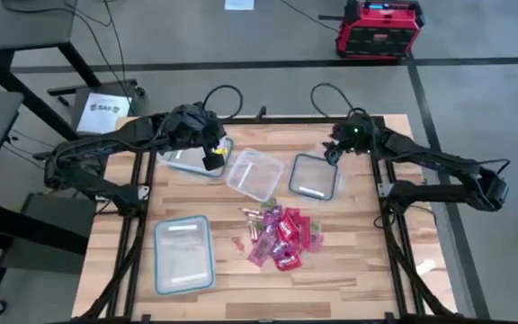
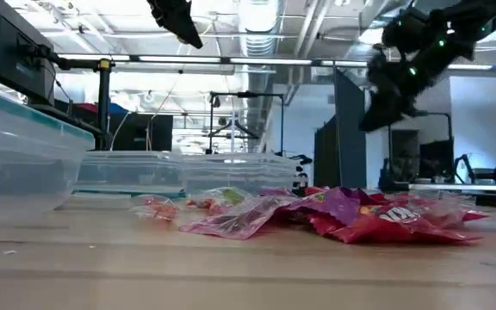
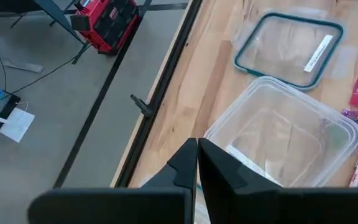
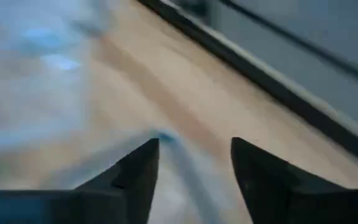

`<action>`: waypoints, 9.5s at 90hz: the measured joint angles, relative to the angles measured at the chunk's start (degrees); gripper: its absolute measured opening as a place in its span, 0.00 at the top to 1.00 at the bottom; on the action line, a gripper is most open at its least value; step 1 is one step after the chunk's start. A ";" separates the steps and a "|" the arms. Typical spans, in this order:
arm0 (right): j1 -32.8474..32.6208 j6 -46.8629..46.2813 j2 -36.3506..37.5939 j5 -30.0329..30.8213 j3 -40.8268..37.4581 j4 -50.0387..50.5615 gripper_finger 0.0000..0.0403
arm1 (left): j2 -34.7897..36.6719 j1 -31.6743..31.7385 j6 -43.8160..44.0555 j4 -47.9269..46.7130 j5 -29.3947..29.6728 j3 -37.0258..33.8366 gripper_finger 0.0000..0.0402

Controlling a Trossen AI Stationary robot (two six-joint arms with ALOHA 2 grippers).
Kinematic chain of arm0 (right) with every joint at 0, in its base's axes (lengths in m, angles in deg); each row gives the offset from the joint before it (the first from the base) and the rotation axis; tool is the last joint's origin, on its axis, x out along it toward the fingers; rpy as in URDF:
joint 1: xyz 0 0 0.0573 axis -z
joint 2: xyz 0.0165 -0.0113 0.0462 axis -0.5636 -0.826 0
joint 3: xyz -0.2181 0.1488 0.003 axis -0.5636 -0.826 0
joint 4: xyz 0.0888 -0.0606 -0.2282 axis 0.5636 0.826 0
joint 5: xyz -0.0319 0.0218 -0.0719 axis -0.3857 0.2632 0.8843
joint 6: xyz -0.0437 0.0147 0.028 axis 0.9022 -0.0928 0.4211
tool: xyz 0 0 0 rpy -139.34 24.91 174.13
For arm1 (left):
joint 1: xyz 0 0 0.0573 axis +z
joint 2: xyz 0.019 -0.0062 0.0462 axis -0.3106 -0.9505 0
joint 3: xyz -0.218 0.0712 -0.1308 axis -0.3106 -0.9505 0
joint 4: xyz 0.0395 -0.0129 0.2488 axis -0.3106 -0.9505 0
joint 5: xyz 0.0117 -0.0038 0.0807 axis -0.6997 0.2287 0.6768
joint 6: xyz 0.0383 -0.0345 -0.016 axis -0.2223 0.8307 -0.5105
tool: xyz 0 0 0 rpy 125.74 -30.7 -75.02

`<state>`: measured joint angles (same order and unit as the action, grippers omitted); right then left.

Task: Sort candy
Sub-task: Open the top right transparent bin, then open the bottom left transparent bin

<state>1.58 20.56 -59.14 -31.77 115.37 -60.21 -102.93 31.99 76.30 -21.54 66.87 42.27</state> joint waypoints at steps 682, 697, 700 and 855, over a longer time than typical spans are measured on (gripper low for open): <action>-34.23 -48.32 -24.77 51.83 -7.12 17.51 1.00 | -0.02 -0.04 9.01 -10.29 -0.02 -0.04 1.00; -38.43 -45.62 -16.36 48.82 -6.16 15.05 1.00 | -0.02 -0.04 9.24 -10.03 -0.03 -0.04 1.00; -39.33 -43.54 -14.67 48.52 -5.85 13.18 1.00 | -0.02 -0.03 9.24 -9.75 -0.04 -0.04 1.00; -35.99 -13.24 -19.16 31.30 -5.52 -19.48 0.58 | -1.39 -34.57 63.66 -10.60 -25.15 -29.62 0.68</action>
<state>-34.41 7.33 -78.30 -0.46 109.85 -79.69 -104.32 -2.58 139.96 -32.14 41.72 12.65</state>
